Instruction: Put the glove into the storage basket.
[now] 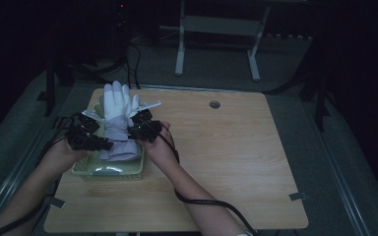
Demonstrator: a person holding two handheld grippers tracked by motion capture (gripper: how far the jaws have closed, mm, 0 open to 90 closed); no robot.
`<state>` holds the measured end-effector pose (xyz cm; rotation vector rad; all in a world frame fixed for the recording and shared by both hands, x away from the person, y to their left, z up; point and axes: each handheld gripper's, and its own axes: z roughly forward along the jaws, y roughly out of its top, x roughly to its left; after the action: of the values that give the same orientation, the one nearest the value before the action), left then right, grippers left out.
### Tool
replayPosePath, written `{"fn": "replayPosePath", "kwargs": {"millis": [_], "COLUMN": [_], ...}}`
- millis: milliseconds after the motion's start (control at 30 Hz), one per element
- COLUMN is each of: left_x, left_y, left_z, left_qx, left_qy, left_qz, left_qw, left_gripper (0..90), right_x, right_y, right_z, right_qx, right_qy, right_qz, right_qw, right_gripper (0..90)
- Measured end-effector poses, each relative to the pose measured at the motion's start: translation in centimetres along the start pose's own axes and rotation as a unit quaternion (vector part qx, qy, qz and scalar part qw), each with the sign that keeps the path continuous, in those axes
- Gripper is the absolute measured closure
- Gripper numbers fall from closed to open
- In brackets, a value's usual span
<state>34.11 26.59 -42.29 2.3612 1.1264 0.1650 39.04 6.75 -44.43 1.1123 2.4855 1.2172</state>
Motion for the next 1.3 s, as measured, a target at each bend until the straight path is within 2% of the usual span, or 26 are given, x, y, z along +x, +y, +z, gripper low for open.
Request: {"fn": "replayPosePath", "kwargs": {"millis": [33,67,100,133,167,200,233,333,433,500,633,667,800,867,900,933,967,1000,1033,1067,1133,1167,1200,1233,1267,1300], "left_x": [0.7,0.7,1.2,1.2,1.5,1.5,1.8,2.0,2.4,2.5,2.6,2.6,2.9,2.9,2.6,2.6,2.3,2.3,2.3,2.3,2.4,2.5,2.5,2.5,2.5,2.5], "left_y": [-0.6,-0.6,-1.2,-1.2,-1.8,-1.8,-2.3,-2.6,-3.1,-3.3,-3.8,-3.8,-4.0,-4.0,-4.0,-4.0,-3.9,-3.9,-3.9,-3.9,-4.0,-4.0,-4.0,-4.1,-4.1,-4.0], "left_z": [0.6,0.6,1.4,1.4,2.6,2.6,3.7,4.6,6.0,6.6,7.8,7.8,8.0,8.1,8.1,8.1,8.1,8.1,8.0,8.0,7.7,7.4,7.4,6.8,6.8,6.4], "left_qx": [0.008,0.008,0.017,0.017,0.018,0.018,0.024,0.029,0.036,0.042,0.051,0.051,0.052,0.053,0.058,0.058,0.054,0.054,0.052,0.052,0.041,0.029,0.029,0.011,0.011,-0.004], "left_qy": [-0.007,-0.007,-0.014,-0.014,-0.025,-0.025,-0.034,-0.044,-0.056,-0.059,-0.058,-0.058,-0.051,-0.045,-0.034,-0.034,-0.022,-0.022,-0.007,-0.007,-0.001,-0.001,-0.001,-0.012,-0.012,-0.021], "left_qz": [-0.001,-0.001,-0.008,-0.008,-0.019,-0.019,-0.024,-0.029,-0.041,-0.041,-0.044,-0.044,-0.053,-0.056,-0.046,-0.046,-0.048,-0.048,-0.052,-0.052,-0.059,-0.064,-0.064,-0.068,-0.068,-0.065], "left_qw": [0.9999,0.9999,0.9997,0.9997,0.9993,0.9993,0.9988,0.9982,0.9969,0.9966,0.9961,0.9961,0.996,0.996,0.9967,0.9967,0.9971,0.9971,0.9972,0.9972,0.9974,0.9975,0.9975,0.9976,0.9976,0.9977], "left_gripper": [77.3,77.3,77.2,77.2,77.1,77.1,77.1,77.1,77.0,76.7,74.9,74.4,71.1,65.0,62.0,60.4,57.6,55.6,51.4,50.4,44.8,41.1,39.2,34.8,28.7,25.4], "right_x": [0.3,0.3,0.4,0.4,0.3,0.3,0.1,0.0,-0.2,-0.3,0.2,0.2,0.6,0.6,0.6,0.6,0.8,0.8,1.0,1.0,0.9,1.0,1.0,0.9,0.9,0.7], "right_y": [-0.4,-0.4,-0.9,-1.1,-1.5,-1.5,-2.1,-2.7,-3.2,-3.4,-3.6,-3.6,-3.5,-3.4,-3.3,-3.3,-3.3,-3.3,-3.3,-3.3,-3.3,-3.1,-3.0,-2.7,-2.7,-2.5], "right_z": [1.0,1.0,1.9,2.2,2.7,2.7,3.5,4.1,5.0,5.4,6.2,6.2,6.5,6.5,6.5,6.5,6.5,6.5,6.6,6.6,6.5,6.2,6.0,5.5,5.5,5.2], "right_qx": [0.008,0.008,0.02,0.026,0.032,0.032,0.047,0.06,0.088,0.104,0.123,0.123,0.13,0.135,0.135,0.135,0.136,0.136,0.137,0.137,0.133,0.129,0.122,0.105,0.105,0.092], "right_qy": [0.003,0.003,0.003,0.004,0.003,0.003,0.001,-0.004,-0.013,-0.016,-0.031,-0.031,-0.042,-0.041,-0.038,-0.038,-0.039,-0.039,-0.042,-0.042,-0.036,-0.031,-0.028,-0.019,-0.019,-0.013], "right_qz": [0.004,0.004,0.006,0.007,0.005,0.005,0.01,0.011,0.018,0.022,0.006,0.006,0.003,0.0,0.003,0.003,0.001,0.001,0.0,0.0,0.002,-0.007,-0.009,-0.017,-0.017,-0.021], "right_qw": [1.0,1.0,0.9998,0.9996,0.9995,0.9995,0.9988,0.9981,0.9958,0.9942,0.9919,0.9919,0.9906,0.9901,0.9901,0.9901,0.9899,0.9899,0.9897,0.9897,0.9904,0.9912,0.9922,0.9942,0.9942,0.9955], "right_gripper": [81.1,81.1,81.0,81.1,81.0,81.0,81.0,81.0,80.3,79.8,78.4,78.4,68.2,65.7,59.7,59.7,53.6,53.6,51.9,51.9,49.7,42.2,34.9,30.0,30.0,28.6]}}
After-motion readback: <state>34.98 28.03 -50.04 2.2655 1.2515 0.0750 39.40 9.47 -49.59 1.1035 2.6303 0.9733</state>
